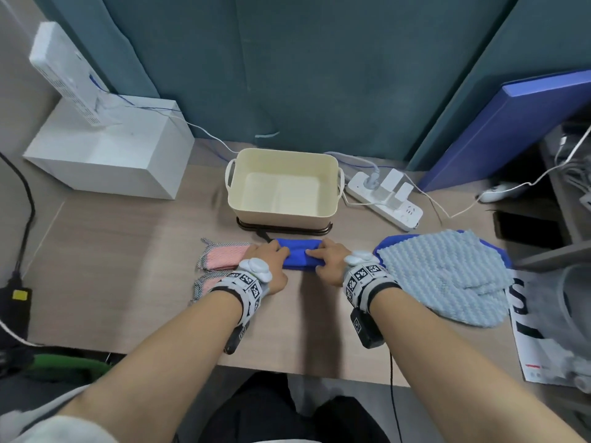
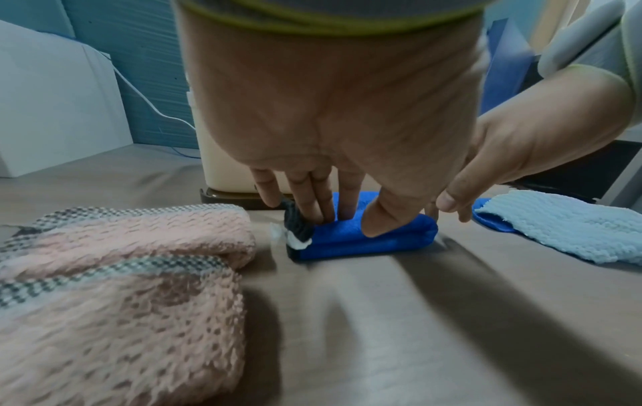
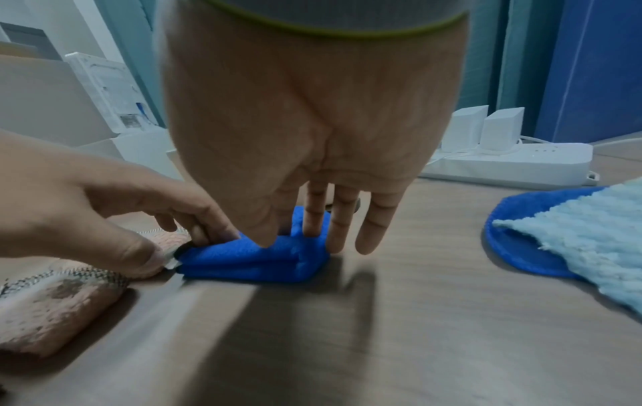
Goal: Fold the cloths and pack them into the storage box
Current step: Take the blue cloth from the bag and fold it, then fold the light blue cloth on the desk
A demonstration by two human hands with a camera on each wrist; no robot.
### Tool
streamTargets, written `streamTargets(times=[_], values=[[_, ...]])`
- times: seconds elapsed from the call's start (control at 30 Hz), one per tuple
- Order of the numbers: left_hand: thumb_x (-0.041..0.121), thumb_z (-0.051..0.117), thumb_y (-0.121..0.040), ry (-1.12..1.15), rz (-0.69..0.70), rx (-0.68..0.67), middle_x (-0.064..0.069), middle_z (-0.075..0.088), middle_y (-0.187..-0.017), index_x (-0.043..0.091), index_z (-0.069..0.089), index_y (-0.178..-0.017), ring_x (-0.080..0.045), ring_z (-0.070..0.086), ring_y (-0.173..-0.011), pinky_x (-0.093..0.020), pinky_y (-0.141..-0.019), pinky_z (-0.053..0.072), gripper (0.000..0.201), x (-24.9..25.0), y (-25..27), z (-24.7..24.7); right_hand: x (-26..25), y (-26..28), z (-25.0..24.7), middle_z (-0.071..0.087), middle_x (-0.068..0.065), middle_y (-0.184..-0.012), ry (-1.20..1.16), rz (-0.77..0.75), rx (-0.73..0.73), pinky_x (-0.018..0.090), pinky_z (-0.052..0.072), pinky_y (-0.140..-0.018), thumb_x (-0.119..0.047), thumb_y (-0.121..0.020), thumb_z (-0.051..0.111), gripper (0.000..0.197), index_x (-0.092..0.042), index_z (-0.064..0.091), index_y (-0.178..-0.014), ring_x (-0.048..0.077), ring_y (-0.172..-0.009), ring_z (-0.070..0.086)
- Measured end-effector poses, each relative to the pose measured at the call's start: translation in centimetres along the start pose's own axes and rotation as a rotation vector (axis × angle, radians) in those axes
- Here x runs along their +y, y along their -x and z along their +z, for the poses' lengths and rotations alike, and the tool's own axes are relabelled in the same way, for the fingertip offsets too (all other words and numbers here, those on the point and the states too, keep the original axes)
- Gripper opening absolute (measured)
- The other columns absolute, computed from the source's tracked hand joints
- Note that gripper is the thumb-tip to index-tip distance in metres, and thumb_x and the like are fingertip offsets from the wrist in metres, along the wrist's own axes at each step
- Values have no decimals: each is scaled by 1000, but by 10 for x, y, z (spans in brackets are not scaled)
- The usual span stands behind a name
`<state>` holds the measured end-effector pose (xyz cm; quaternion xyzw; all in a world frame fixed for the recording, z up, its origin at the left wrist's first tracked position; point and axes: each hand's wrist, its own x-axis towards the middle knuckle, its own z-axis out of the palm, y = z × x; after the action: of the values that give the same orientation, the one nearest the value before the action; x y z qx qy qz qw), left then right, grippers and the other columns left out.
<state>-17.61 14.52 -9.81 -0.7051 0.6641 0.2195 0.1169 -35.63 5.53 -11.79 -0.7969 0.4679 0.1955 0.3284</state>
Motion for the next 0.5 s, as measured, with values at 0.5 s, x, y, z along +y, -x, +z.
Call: streamTargets(times=[0.5], values=[[25,54,-87,125,123,-13,-1,50,-120,34,53,-123,-33,58,-101,-36,-80,43,37,172,-69,15,173,73,-35,52,4,-114,7,109,-17,46,49,-96,-41,-93,53,34,-46,55,-126,30,-103,60]])
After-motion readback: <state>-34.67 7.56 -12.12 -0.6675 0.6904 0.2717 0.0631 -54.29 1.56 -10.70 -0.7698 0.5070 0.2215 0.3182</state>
